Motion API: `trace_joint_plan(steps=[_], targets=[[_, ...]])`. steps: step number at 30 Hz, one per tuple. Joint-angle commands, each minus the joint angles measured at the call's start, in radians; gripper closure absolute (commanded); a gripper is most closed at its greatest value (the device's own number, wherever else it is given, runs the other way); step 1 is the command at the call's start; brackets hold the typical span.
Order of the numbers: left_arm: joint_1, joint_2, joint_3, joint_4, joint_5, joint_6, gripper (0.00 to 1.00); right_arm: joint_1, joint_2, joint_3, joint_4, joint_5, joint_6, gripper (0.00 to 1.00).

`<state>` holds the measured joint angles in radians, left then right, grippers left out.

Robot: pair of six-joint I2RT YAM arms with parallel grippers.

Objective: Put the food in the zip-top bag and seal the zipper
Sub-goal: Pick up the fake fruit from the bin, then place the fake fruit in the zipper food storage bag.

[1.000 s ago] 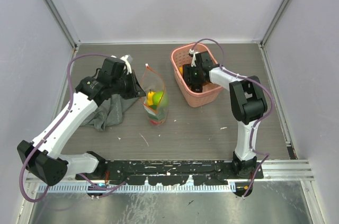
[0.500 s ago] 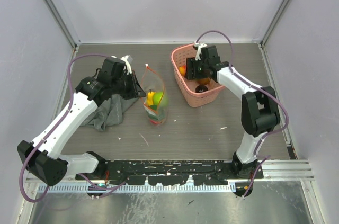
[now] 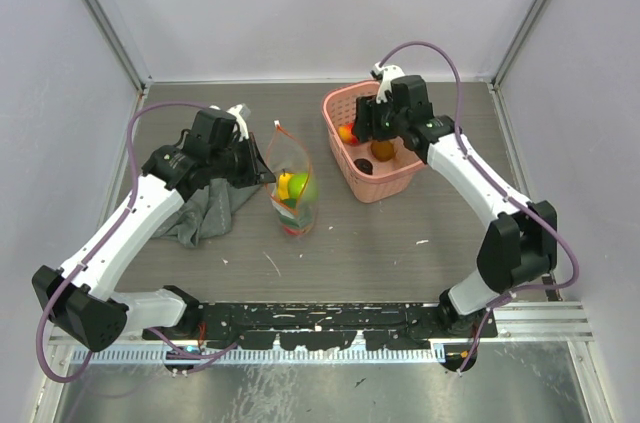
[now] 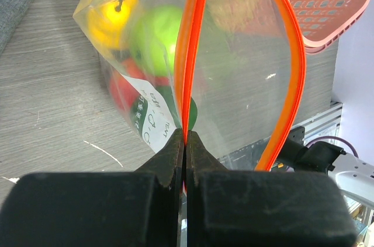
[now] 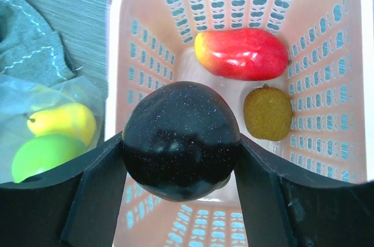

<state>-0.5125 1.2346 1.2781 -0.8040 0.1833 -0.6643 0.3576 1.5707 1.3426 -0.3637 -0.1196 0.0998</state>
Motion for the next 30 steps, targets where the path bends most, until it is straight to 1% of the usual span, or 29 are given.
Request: trace_joint_plan(steps=[1, 9, 15, 21, 27, 30], targets=[[-0.003, -0.029, 0.022, 0.039, 0.013, 0.01, 1.0, 0.053, -0.109, 0.044, 0.006, 0.027, -0.023, 0.56], [-0.003, -0.029, 0.032, 0.039, 0.012, 0.008, 1.0, 0.217, -0.167, 0.109, 0.0, 0.095, -0.054, 0.56], [-0.003, -0.029, 0.03, 0.041, 0.012, 0.005, 1.0, 0.325, -0.191, 0.141, 0.036, 0.104, -0.077, 0.56], [-0.004, -0.027, 0.031, 0.046, 0.016, 0.002, 1.0, 0.411, -0.165, 0.156, 0.078, 0.046, -0.076, 0.56], [-0.003, -0.032, 0.029, 0.043, 0.015, 0.003, 1.0, 0.448, -0.114, 0.171, 0.104, -0.056, -0.05, 0.56], [-0.003, -0.033, 0.028, 0.042, 0.015, 0.003, 1.0, 0.457, -0.085, 0.173, 0.098, -0.082, -0.042, 0.55]])
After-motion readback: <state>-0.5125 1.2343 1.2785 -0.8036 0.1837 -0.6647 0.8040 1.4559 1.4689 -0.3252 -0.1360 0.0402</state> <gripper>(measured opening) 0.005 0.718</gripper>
